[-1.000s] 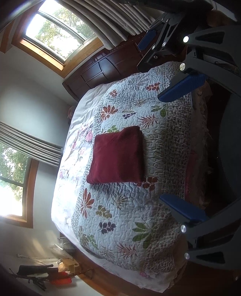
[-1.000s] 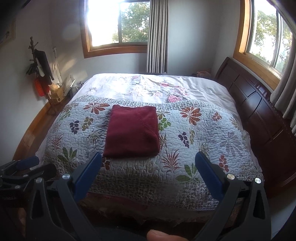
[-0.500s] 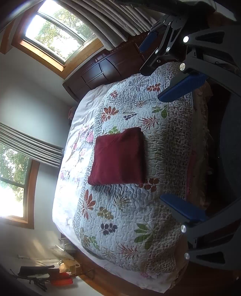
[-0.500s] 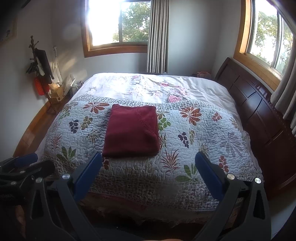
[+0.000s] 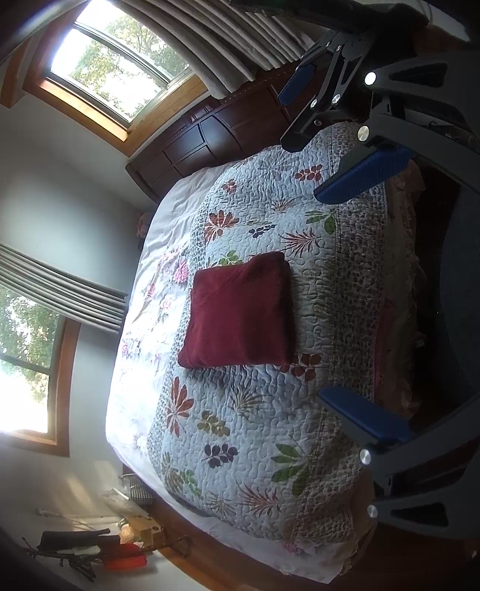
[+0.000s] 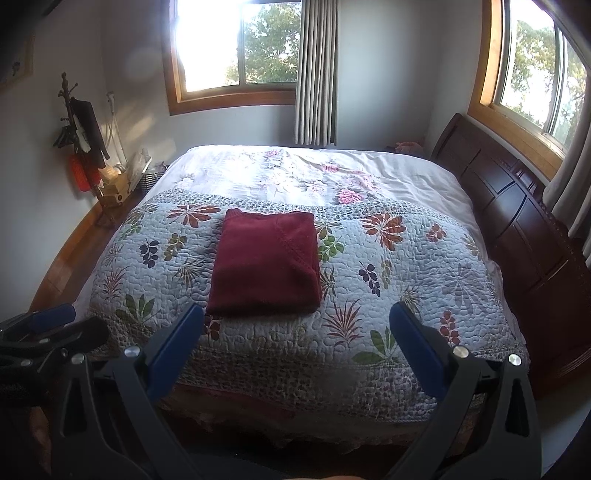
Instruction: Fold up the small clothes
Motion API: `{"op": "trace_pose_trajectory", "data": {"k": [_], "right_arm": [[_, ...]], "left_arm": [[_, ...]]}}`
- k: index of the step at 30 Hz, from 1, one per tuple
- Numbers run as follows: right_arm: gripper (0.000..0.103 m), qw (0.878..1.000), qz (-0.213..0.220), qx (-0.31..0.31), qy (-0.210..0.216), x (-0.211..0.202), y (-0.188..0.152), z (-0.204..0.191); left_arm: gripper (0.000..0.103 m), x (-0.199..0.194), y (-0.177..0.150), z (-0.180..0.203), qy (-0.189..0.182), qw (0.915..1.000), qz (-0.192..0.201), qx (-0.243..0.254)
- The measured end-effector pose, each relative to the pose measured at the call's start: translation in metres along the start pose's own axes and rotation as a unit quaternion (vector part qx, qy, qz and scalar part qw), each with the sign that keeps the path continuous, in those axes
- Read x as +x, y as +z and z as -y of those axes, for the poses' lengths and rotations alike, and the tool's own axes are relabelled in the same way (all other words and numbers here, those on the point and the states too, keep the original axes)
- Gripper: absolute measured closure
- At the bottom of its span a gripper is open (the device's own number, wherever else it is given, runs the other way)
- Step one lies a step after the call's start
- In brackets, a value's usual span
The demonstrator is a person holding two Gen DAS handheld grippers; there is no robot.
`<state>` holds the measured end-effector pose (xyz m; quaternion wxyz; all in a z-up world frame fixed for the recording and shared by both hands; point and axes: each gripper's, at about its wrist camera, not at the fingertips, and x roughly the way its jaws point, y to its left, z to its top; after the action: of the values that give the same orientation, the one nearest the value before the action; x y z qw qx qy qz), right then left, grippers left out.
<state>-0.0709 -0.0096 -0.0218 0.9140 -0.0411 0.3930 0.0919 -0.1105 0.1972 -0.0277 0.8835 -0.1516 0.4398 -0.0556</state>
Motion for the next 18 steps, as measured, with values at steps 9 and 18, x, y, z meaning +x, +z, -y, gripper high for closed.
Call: {"op": "trace_pose_trajectory", "data": {"k": [9,18], "right_arm": [[0.003,1.0,-0.003,0.0,-0.001,0.004,0.004,0.001],[0.003,1.0,-0.004,0.002,-0.003,0.009,0.005,0.001]], "left_arm": [[0.004,0.005,0.004,-0.006,0.0,1.0,-0.004,-0.001],[0.004,0.012,0.008,-0.012,0.003,0.9999,-0.011,0.004]]}}
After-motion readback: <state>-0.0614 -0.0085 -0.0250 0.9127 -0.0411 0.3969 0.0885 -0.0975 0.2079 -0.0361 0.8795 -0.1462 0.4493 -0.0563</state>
